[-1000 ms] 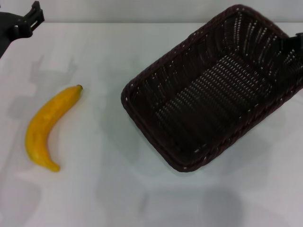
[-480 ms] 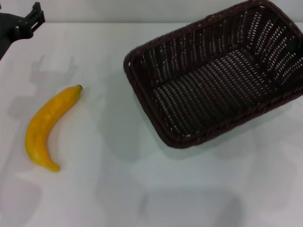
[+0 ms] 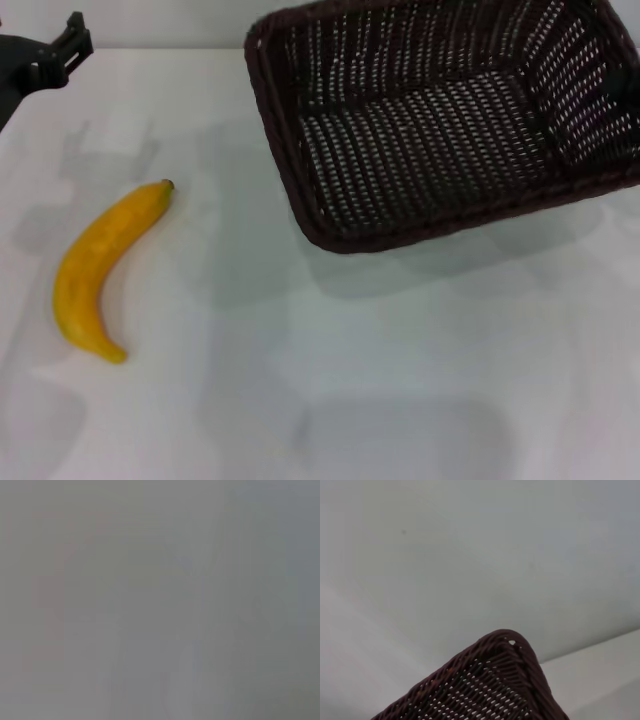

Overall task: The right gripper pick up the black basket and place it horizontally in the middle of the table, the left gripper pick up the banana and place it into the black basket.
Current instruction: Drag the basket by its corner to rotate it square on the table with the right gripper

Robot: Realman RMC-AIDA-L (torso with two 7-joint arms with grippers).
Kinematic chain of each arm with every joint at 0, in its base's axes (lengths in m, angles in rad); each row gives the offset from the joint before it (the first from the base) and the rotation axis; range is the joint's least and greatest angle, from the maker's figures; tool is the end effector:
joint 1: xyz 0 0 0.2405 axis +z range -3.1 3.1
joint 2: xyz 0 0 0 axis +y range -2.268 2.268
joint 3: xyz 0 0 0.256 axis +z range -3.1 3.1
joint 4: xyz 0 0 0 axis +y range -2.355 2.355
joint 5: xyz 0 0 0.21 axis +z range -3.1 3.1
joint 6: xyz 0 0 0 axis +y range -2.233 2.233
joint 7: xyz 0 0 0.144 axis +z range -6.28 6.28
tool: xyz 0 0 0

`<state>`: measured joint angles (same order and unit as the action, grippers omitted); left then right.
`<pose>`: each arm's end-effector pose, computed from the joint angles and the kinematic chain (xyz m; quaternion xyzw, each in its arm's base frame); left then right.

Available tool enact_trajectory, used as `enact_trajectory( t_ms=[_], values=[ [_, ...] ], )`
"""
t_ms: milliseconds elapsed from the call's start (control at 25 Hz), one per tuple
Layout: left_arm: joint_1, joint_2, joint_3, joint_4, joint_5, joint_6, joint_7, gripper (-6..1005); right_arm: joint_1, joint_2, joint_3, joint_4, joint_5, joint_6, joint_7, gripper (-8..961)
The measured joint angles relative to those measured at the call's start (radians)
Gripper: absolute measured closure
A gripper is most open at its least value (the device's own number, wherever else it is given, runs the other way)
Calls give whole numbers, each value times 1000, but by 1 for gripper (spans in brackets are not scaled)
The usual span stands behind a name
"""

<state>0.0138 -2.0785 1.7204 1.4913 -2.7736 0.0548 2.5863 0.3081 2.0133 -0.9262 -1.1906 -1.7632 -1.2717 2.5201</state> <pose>-0.2353 0.3454 0.0554 -0.7139 -0.2793 -0.1940 0.6121 0.2541 0.3545 0.1047 -0.7348 0.5501 0.3278 0.2234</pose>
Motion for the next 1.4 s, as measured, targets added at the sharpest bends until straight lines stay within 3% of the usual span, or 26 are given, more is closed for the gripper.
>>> enact_trajectory(
  t_ms=[320,880,1400],
  values=[
    [7,0,-13,-19,-2,-48,0,124,-80,-4,-208,-6,115,153,-18,779],
    [16,1,-33,-27,4,-67,0,124,-196,-3,-496,-129,146,454,-5,778],
    [37,2,-45,-22,5,-76,0,125,-208,-3,-553,-134,136,535,-9,777]
  ],
)
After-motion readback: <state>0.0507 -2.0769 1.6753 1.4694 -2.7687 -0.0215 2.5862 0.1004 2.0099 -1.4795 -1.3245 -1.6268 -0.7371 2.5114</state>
